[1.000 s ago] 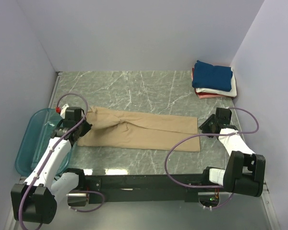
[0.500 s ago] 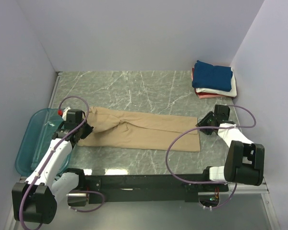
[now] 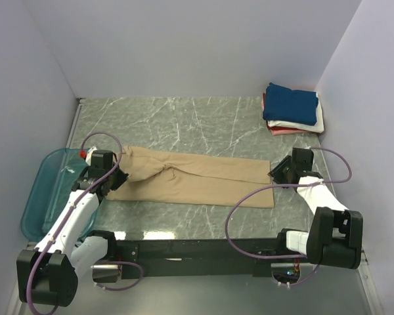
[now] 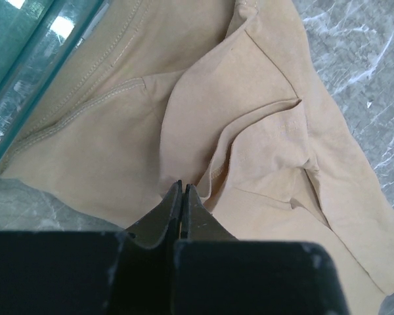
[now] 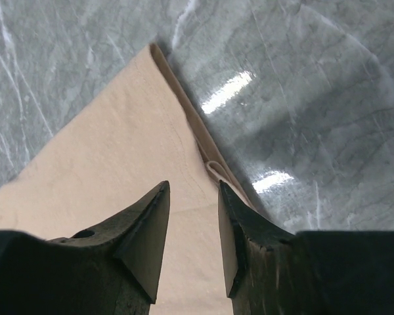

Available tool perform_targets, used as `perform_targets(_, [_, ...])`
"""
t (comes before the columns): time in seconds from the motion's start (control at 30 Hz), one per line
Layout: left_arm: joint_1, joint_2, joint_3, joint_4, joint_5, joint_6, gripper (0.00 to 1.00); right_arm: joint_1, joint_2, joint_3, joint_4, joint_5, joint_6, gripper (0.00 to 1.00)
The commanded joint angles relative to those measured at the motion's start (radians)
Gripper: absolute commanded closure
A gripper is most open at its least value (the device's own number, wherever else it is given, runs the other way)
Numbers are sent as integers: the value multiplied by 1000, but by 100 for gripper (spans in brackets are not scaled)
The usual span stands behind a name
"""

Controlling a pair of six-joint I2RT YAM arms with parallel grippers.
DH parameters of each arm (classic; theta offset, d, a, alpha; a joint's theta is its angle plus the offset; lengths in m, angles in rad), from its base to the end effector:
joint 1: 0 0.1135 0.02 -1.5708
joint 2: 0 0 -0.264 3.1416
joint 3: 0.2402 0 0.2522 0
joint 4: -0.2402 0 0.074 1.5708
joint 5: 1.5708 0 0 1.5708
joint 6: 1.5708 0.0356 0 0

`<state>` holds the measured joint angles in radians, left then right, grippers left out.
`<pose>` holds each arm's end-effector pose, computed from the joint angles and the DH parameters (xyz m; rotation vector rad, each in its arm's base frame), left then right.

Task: Fold and stack the t-shirts
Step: Fold the tshirt

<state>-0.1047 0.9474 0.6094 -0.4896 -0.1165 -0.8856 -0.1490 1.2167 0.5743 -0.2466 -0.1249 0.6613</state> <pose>0.1903 -0.0158 0.2227 -0.9701 2.2128 -0.3233 0.2275 -0.0297 0.1775 0.9296 2.3075 0.3740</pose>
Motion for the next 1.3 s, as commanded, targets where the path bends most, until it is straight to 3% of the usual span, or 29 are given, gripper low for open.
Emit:
perform_targets(0.0, [5,2,-3,31,15,-1,100,5,-17,-20,7,4,11,58])
perform_targets(0.5, [5,14,-7,43,14,0,100,6,55,-65,73,-41,23,61])
perform_targets(0.77, [3,28,10,45,12,4,100,6,60,-37,63,-39,20,75])
perform_targets(1.0, [5,69,87,40,5,16,100,5,79,32,38,-38,12,100])
perform_targets(1.27, [5,168,276,-21,-52,59,100,-3,159,179,-9,-35,8,100])
